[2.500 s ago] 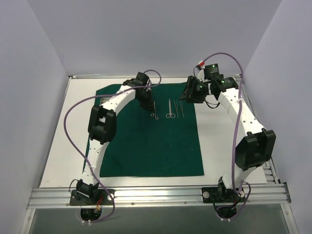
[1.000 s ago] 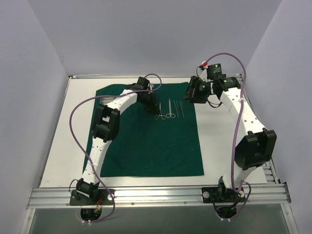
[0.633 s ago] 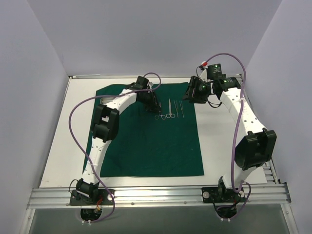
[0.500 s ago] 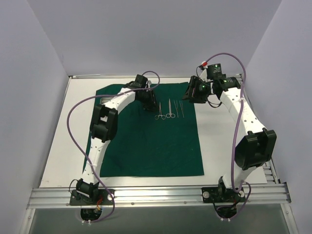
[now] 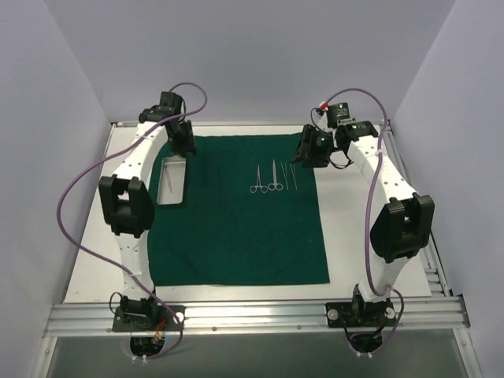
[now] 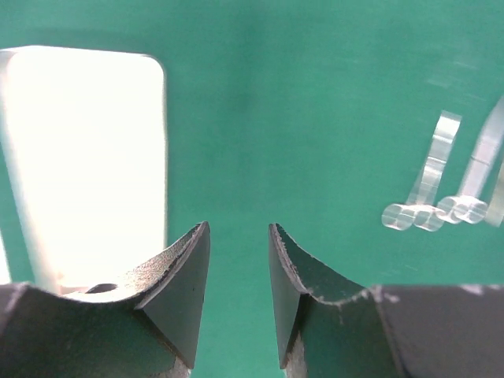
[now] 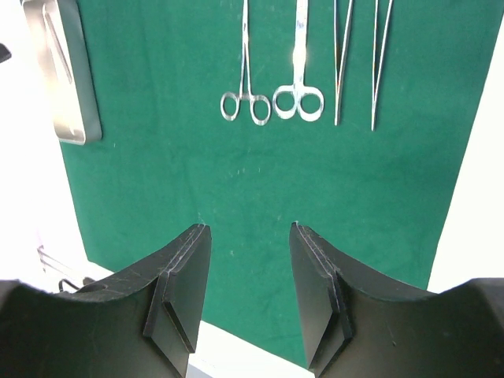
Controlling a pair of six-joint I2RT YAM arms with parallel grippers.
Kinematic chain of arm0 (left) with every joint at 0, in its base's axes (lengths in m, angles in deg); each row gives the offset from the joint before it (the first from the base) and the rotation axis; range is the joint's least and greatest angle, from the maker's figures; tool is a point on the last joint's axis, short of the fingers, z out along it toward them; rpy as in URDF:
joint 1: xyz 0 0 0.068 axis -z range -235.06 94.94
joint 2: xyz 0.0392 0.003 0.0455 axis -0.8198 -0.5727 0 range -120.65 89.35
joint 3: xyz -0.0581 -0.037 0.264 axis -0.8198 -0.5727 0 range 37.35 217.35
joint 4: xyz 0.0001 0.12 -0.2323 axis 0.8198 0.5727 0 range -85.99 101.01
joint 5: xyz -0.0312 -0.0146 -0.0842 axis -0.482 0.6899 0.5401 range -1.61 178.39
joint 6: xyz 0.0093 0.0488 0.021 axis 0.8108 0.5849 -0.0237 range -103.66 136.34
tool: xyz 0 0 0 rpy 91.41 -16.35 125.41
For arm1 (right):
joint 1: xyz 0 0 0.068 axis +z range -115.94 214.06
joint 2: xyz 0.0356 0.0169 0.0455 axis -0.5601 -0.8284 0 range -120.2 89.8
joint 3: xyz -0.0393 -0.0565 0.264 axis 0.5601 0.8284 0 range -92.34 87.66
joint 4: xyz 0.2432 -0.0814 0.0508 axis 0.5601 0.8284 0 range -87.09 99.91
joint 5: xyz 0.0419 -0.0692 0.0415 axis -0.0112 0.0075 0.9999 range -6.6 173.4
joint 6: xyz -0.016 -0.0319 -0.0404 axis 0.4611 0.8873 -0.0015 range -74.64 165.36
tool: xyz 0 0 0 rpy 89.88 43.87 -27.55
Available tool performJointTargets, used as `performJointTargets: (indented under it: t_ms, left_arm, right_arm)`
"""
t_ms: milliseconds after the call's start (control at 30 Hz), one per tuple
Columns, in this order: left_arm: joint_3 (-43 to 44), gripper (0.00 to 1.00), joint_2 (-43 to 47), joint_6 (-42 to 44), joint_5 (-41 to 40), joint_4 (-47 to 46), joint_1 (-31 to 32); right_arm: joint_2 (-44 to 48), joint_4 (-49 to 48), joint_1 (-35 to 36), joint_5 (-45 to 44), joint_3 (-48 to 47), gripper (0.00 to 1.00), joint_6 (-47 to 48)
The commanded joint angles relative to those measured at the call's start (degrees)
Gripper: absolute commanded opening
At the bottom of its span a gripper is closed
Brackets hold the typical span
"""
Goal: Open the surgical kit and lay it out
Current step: Place the medical item in the surgical kit, then pick up the medical item from the container.
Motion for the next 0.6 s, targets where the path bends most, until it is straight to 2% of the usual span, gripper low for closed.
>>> performJointTargets:
  t_ms: [0,100,233,567]
  left_arm:
    - [-2.42,0.44,1.09,4.55,-7.18,6.24,-3.02]
    - [-3.39,0.44,-0.31,3.06,-7.53,7.20,-4.77]
    - [-5.23,0.36,-0.84,1.39,-8.84,6.42,-5.57]
    - [-12.26,0.32,-2.34,0.24,-11.92,3.79,-7.42]
  right_arm:
    - [-2.30,0.89,1.12,0.24,-5.51,0.45,-0.07]
    - [-4.84,2.21,1.83,0.15,-9.11,0.45,0.19]
    - [-7.39,2.91,2.44,0.15,-11.58,0.45,0.46]
    - [-9.68,3.53,2.62,0.41,-13.51,0.45,0.98]
